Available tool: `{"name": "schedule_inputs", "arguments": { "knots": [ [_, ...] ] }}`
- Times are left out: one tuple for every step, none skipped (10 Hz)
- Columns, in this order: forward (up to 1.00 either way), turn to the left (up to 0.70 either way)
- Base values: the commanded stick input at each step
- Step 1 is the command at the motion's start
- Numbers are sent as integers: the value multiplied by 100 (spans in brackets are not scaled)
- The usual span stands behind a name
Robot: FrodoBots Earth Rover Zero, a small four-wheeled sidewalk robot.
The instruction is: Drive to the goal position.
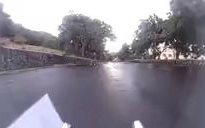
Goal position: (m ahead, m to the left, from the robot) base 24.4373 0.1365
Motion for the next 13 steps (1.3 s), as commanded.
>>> {"name": "schedule_inputs", "arguments": {
  "knots": [
    [50,0],
    [50,0],
    [50,0],
    [50,0],
    [50,0],
    [50,0],
    [50,0],
    [50,0],
    [50,0],
    [50,0],
    [50,0],
    [50,0],
    [50,-36]
  ]
}}
